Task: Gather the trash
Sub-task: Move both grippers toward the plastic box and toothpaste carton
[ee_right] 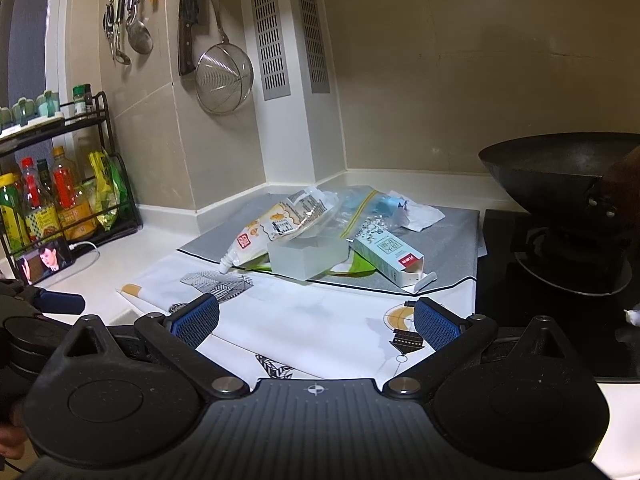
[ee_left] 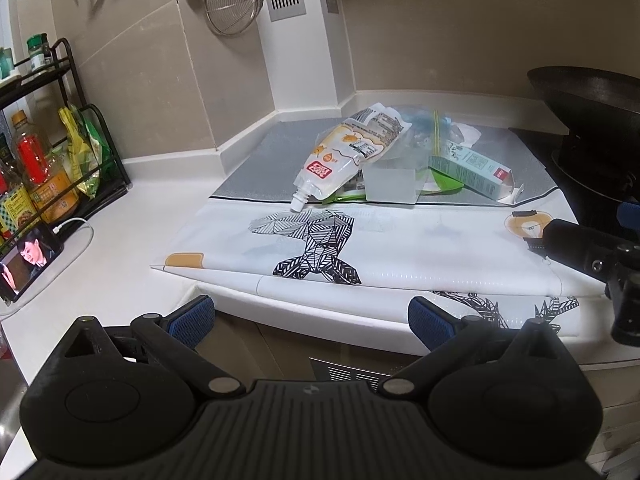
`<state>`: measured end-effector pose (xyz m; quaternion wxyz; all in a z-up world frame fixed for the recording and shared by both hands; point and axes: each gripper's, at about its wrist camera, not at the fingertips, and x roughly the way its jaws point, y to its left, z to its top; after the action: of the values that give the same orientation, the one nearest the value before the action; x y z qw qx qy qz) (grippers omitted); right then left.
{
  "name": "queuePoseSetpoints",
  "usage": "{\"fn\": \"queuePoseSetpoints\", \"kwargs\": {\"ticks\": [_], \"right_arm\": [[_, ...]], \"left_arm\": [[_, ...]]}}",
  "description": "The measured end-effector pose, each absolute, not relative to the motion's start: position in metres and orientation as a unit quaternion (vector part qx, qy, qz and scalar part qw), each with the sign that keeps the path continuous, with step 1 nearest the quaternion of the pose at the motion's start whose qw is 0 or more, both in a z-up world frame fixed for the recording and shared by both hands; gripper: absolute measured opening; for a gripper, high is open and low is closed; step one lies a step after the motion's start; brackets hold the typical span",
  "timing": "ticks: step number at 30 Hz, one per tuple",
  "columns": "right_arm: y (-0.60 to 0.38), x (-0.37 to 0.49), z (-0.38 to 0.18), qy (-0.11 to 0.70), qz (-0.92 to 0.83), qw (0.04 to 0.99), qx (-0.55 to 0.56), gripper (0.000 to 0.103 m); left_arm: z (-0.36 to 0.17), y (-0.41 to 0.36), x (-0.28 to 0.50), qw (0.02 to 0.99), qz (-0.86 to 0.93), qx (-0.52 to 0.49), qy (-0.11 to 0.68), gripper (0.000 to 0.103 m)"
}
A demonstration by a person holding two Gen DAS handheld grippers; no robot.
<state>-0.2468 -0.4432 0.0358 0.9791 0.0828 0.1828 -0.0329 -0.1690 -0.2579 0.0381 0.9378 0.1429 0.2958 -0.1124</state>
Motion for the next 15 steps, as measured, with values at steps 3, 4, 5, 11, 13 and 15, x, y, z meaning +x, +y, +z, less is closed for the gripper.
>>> {"fn": "queuePoseSetpoints", "kwargs": {"ticks": [3,4,5,11,13,15], "right_arm": [[-0.444,-0.243,0.032,0.186,-0.038,0.979,0.076,0.103],[-0.444,-0.242,0.030,0.188,-0.039,0.979,0.075,0.103],[-0.444,-0.241,0.028,0.190,-0.040,0.978,0.074,0.103],[-0.449,-0.231,0.015,0.203,-0.055,0.975,0.068,0.103],[-0.451,-0.227,0.010,0.208,-0.062,0.974,0.062,0.103],[-0.454,-0.221,0.004,0.212,-0.073,0.973,0.058,0.103]], "left_arm": [[0.035,-0.259,-0.166,0.937,-0.113,0.145,0.298,0.103],[0.034,-0.259,-0.165,0.936,-0.113,0.145,0.299,0.103],[0.032,-0.259,-0.163,0.936,-0.112,0.145,0.301,0.103],[0.022,-0.262,-0.150,0.931,-0.113,0.143,0.316,0.103],[0.019,-0.262,-0.146,0.930,-0.116,0.142,0.319,0.103],[0.016,-0.264,-0.141,0.929,-0.119,0.143,0.319,0.103]]}}
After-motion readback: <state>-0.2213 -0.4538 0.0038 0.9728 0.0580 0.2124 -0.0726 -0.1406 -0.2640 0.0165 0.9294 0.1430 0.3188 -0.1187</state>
